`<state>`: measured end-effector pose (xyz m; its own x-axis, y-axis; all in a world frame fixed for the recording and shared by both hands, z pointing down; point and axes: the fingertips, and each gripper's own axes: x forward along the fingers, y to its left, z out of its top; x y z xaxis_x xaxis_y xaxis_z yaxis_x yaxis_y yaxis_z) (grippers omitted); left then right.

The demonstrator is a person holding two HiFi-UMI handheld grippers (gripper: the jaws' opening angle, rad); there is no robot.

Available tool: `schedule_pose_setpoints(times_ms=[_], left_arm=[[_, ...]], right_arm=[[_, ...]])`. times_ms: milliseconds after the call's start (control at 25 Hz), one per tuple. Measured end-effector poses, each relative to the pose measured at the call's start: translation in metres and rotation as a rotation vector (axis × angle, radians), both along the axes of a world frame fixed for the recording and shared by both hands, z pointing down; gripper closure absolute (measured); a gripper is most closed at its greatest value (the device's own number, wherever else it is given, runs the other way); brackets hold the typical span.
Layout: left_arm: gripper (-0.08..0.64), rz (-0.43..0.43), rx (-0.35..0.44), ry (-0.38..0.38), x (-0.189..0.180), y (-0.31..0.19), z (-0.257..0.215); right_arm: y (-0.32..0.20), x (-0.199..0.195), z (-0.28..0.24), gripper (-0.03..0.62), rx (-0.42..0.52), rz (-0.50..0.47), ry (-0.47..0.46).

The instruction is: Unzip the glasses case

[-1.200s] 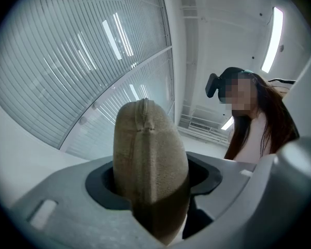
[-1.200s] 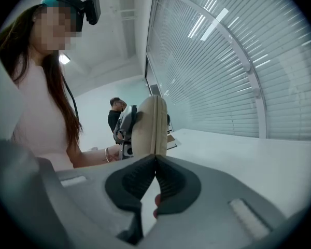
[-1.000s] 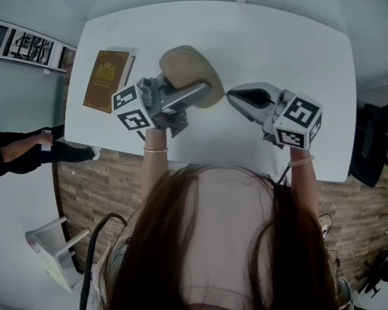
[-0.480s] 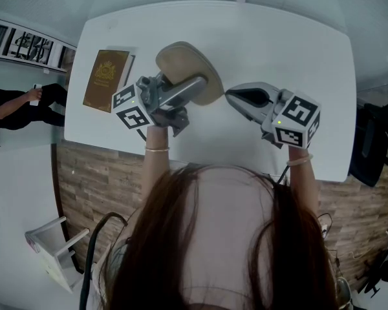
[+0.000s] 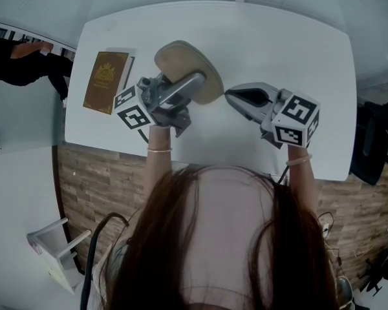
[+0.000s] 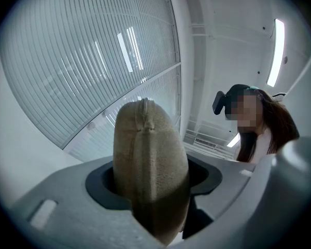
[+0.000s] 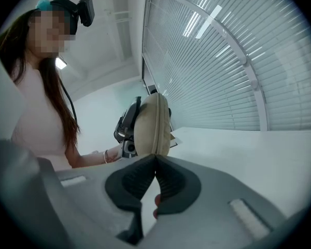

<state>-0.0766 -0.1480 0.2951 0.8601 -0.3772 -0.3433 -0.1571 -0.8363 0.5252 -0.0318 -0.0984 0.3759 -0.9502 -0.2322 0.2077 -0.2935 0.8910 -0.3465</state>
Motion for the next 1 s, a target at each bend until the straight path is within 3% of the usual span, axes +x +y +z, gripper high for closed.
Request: schedule_pose_setpoints(times_ms=[400, 1000], left_arm=[[0.267, -0.021, -0.032, 0.039, -0.003, -0.005, 0.001], [0.267, -0.068, -0.106, 0.163, -0.015, -0.016, 0.006]], right_arm=[[0.001, -0.002, 0.003, 0.589, -0.022, 0.004, -0.016], [0.001, -0.005, 0.002, 0.589, -0.062, 0.018, -0.083]])
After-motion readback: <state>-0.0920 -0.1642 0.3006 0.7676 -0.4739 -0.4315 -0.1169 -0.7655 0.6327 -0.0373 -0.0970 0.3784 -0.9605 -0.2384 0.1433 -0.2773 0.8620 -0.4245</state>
